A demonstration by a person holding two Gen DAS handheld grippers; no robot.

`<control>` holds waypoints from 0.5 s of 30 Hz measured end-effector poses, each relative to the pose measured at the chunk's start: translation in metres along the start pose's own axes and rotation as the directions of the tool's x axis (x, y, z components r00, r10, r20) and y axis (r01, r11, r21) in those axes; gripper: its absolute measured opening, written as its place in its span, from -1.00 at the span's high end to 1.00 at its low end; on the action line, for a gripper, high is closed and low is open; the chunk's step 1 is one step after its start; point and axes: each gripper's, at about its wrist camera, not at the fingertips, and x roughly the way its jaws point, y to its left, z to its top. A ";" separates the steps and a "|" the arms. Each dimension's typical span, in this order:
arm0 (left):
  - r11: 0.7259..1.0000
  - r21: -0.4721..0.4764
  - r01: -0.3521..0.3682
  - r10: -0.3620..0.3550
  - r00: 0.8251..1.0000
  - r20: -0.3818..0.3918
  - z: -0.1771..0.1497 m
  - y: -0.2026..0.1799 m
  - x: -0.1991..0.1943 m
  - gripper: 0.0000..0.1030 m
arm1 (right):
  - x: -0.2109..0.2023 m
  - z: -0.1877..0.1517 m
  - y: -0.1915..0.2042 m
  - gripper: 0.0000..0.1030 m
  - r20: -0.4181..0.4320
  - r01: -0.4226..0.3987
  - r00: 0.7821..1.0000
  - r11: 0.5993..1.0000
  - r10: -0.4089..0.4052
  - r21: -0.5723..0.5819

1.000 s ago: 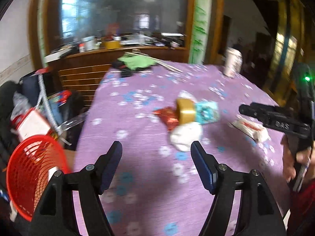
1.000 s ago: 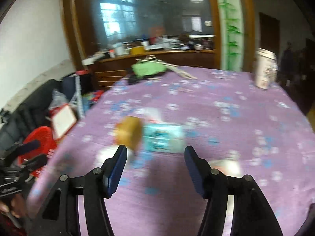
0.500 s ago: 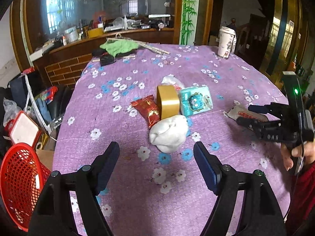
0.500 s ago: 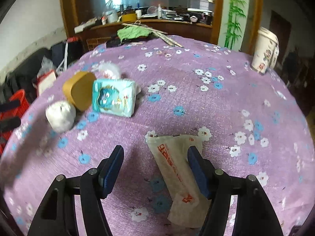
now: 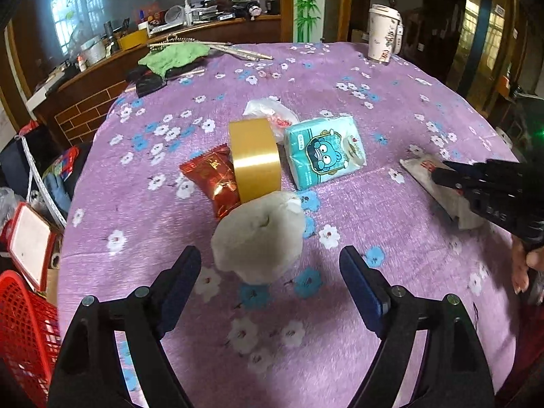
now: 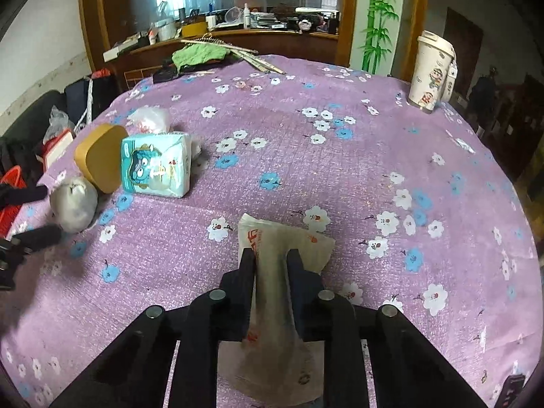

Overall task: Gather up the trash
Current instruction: 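Grasp the white tissue ball with the left tool while the right tool grasps the white printed bag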

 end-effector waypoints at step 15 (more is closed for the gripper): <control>0.998 -0.068 -0.009 0.016 0.995 0.098 -0.006 0.011 0.018 0.25 | -0.012 -0.003 0.006 -0.16 0.047 -0.011 0.999 0.999 0.013 -0.049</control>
